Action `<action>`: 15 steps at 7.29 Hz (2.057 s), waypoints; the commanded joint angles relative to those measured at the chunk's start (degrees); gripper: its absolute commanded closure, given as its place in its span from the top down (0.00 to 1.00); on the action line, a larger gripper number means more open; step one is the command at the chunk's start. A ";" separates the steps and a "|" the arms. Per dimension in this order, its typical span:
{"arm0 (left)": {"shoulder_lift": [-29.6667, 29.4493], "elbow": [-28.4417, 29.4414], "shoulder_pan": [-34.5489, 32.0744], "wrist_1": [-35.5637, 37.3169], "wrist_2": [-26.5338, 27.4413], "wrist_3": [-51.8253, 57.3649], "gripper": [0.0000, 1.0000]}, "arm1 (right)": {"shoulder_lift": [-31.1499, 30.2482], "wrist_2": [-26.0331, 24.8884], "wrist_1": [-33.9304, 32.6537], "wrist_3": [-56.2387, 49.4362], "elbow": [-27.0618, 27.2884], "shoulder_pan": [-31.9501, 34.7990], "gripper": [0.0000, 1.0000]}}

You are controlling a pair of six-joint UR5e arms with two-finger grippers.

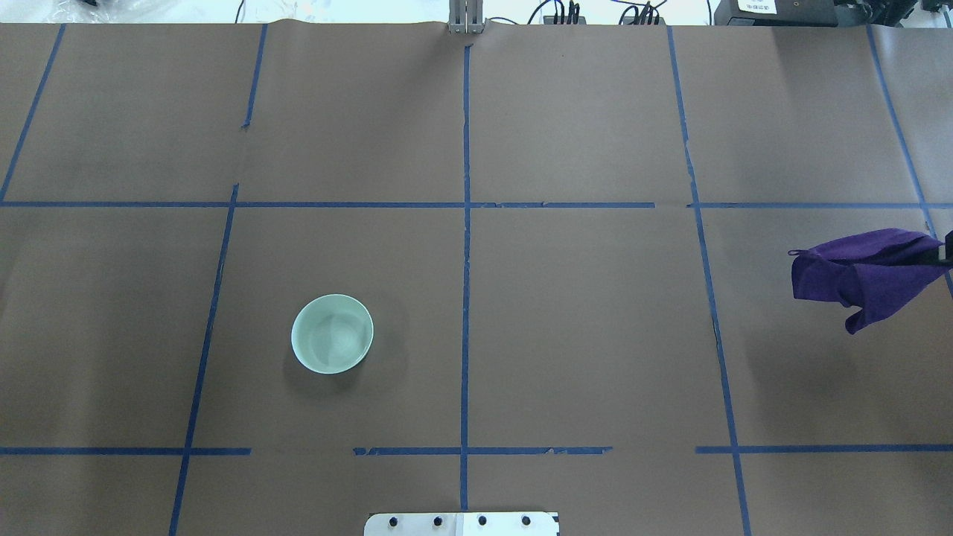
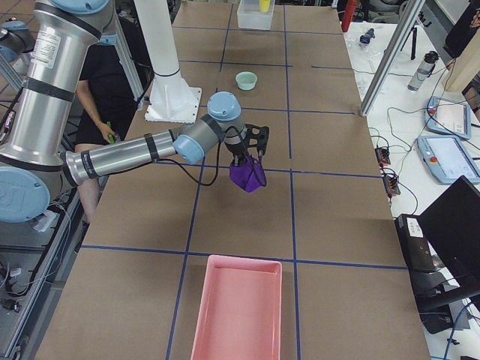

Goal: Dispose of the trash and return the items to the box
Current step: 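Lift the purple cloth and drop it into the pink bin with right gripper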

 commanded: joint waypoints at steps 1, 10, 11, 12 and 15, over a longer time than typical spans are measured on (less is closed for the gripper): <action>0.27 2.54 3.71 -2.64 -2.39 0.03 0.00 | 1.80 2.39 0.04 -0.09 0.62 6.33 0.00; 3.41 -3.72 4.08 -7.58 -3.63 0.82 1.00 | 8.13 7.75 -0.57 -0.09 0.45 17.17 0.00; 3.69 -11.44 4.17 -0.53 -3.28 0.73 1.00 | 8.13 7.75 -1.36 -0.09 0.01 17.52 0.00; 4.13 -19.43 3.82 5.81 -1.98 0.38 1.00 | 8.13 7.75 -1.72 -0.09 -0.08 18.48 0.00; 1.86 -29.32 4.25 5.96 -0.64 -14.85 1.00 | 7.78 6.88 -2.42 -14.95 -6.29 24.44 0.00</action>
